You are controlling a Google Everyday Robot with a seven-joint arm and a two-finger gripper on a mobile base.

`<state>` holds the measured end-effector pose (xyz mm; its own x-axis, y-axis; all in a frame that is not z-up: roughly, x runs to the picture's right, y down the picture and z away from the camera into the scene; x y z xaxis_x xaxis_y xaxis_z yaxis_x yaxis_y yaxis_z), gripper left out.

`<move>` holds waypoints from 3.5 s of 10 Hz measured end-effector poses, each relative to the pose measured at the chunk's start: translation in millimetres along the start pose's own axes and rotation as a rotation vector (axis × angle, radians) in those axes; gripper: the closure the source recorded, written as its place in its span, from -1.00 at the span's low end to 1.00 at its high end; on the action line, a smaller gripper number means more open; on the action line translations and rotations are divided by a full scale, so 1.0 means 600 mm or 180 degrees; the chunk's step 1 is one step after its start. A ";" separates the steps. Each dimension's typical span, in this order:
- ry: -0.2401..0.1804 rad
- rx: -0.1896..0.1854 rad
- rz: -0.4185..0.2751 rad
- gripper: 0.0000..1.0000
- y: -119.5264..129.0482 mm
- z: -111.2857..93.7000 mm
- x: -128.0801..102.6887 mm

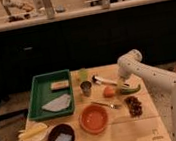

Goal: Wipe table surface with brush

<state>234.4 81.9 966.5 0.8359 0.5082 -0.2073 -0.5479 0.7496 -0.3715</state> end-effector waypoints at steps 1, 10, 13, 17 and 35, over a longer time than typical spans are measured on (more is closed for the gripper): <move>0.0001 0.0000 -0.0009 0.61 0.001 -0.001 -0.002; -0.0113 -0.0007 -0.0058 1.00 -0.004 -0.015 -0.003; -0.0170 0.0063 -0.0164 1.00 -0.006 -0.043 -0.019; -0.0067 0.0200 -0.0466 1.00 -0.009 -0.081 -0.037; 0.0145 0.0568 -0.0472 1.00 -0.113 -0.166 0.010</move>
<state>279.9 -8.2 900.2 0.9062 0.3702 -0.2046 -0.4127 0.8798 -0.2358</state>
